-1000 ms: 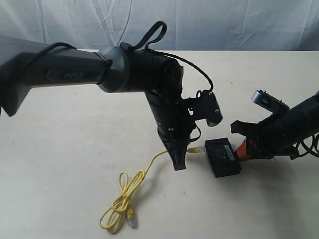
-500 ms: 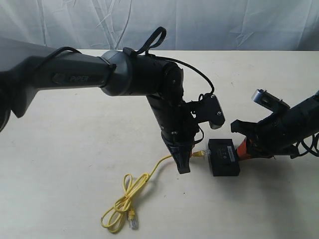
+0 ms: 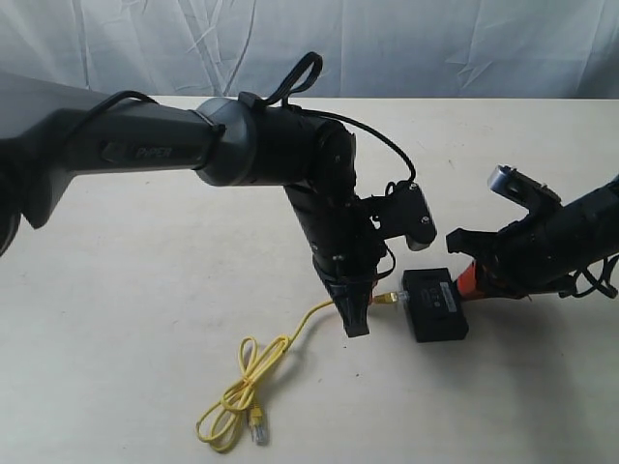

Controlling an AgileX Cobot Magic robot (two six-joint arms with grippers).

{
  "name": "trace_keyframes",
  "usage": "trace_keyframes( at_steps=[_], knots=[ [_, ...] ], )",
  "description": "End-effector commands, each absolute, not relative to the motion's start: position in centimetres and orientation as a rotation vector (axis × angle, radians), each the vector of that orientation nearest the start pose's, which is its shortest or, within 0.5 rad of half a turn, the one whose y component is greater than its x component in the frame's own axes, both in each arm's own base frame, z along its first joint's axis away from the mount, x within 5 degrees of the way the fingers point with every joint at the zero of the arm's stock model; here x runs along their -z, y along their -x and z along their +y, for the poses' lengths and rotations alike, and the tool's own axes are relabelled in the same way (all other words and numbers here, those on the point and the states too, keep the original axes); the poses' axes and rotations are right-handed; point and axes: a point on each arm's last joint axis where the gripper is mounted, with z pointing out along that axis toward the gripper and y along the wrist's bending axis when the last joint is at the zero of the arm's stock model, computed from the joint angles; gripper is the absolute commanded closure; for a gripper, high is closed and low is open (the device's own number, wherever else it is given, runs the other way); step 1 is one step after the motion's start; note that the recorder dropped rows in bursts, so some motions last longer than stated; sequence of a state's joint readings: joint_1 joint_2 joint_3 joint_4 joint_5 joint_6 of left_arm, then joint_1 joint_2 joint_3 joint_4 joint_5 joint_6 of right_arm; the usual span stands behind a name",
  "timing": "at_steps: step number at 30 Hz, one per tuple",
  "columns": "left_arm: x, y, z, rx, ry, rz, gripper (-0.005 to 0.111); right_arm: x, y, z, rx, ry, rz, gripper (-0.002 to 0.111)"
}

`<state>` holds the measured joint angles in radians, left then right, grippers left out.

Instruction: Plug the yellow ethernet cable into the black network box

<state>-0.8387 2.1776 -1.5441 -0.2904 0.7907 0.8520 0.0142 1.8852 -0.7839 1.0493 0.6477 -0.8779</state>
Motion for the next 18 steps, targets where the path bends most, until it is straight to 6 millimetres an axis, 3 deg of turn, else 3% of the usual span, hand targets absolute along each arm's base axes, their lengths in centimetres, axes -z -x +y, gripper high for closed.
trace_keyframes(
  at_steps=[1, 18],
  knots=[
    [-13.72, -28.21, -34.02, 0.312, -1.962, 2.120, 0.107, -10.45, -29.05, 5.20, -0.814, 0.016, 2.838, 0.109],
    [-13.83, -28.09, -34.34, 0.364, -1.947, 2.105, 0.107, -10.47, -29.04, 5.23, -0.818, 0.022, 2.836, 0.109]
  ],
)
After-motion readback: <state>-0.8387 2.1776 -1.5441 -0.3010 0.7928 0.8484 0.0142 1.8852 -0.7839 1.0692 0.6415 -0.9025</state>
